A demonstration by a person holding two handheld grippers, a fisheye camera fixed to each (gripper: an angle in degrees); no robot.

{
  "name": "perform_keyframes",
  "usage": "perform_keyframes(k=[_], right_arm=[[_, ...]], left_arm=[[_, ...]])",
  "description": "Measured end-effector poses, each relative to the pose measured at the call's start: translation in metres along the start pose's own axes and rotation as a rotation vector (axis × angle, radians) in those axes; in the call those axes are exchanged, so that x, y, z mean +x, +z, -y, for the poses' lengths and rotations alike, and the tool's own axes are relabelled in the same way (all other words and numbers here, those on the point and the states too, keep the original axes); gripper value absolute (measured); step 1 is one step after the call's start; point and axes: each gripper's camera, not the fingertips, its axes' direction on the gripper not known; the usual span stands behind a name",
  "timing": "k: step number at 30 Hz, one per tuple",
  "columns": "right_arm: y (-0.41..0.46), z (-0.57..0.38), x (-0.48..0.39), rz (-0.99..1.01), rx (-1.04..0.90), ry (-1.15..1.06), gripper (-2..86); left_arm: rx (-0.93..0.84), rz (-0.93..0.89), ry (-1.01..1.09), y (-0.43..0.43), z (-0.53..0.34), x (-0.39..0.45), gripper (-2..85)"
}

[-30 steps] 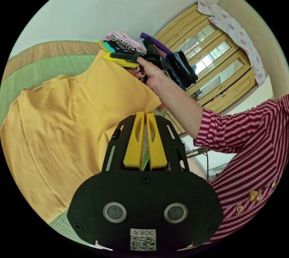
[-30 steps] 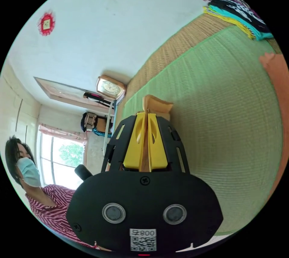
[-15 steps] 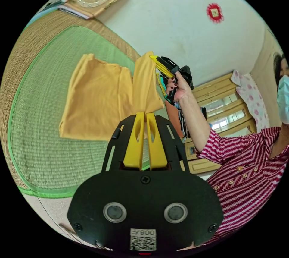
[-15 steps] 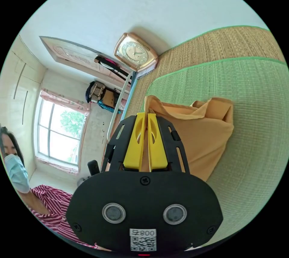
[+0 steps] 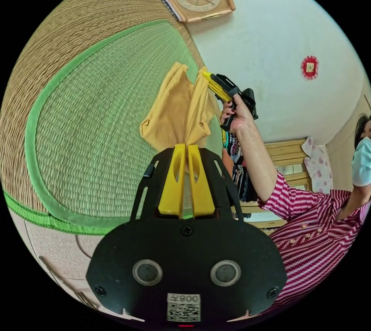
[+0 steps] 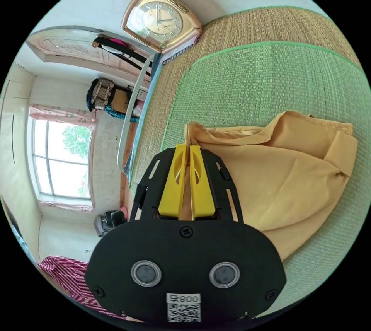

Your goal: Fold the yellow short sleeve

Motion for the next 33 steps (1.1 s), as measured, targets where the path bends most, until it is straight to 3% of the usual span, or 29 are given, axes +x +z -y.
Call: perform_keyframes(k=[15, 21, 28, 33], right_arm=[[0.061, 0.031, 0.007, 0.058, -0.067, 0.033, 2.1], [0.068, 0.03, 0.006, 0.118, -0.092, -0.015, 2.1], [-0.016, -0.019, 0.01, 0.058, -0.019, -0.133, 1.3], [-0.087, -0.091, 0.08, -0.084, 0.073, 0.007, 0.9]], left_arm=[[0.076, 0.055, -0.066, -0.032, 0.013, -0.054, 2.8], [0.103, 0.179, 0.047, -0.051, 0.019, -0.035, 8.2], [-0.034, 0.351, 0.178, -0.033, 0.05, -0.015, 11.5], [-0.128, 0.476, 0.225, -0.021, 0.057, -0.005, 6.5]])
